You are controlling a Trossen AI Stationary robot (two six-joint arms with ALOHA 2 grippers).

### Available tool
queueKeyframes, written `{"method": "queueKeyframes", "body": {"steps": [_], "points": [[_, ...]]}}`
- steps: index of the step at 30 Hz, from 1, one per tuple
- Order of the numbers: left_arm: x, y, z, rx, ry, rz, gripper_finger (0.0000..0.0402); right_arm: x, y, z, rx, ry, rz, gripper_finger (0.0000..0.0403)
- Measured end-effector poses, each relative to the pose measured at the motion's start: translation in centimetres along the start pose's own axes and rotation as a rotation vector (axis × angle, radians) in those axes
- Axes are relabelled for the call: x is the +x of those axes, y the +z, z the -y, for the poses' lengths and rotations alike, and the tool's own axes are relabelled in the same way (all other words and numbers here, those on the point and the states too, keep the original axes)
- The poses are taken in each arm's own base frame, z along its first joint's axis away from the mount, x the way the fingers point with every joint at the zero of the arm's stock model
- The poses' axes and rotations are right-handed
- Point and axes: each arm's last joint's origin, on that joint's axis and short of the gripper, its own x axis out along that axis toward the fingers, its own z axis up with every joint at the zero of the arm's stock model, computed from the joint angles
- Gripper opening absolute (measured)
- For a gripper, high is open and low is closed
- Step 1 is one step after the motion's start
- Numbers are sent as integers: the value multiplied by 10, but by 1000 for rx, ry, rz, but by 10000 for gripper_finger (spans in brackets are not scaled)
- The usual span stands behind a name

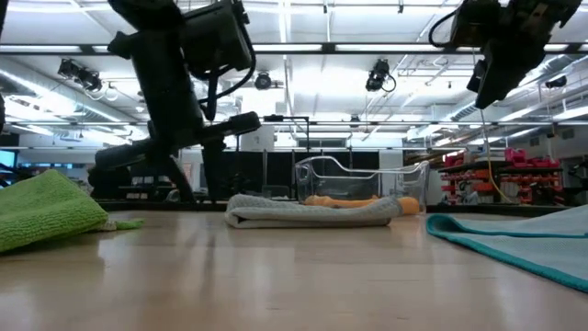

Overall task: Fold microfiber towels
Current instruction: Put the gray microfiber cloth into the transparent bin

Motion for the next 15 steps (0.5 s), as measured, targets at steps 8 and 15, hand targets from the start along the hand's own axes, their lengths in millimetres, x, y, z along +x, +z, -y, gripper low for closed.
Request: {"method": "queueKeyframes", "body": {"steps": [8, 15], "points": [[11, 7, -9, -19, 14, -64, 184, -11, -5, 1, 30, 15, 33, 22], [15, 15, -14, -66, -151, -98, 224, -17, -9, 2, 54, 31, 52, 22]]}}
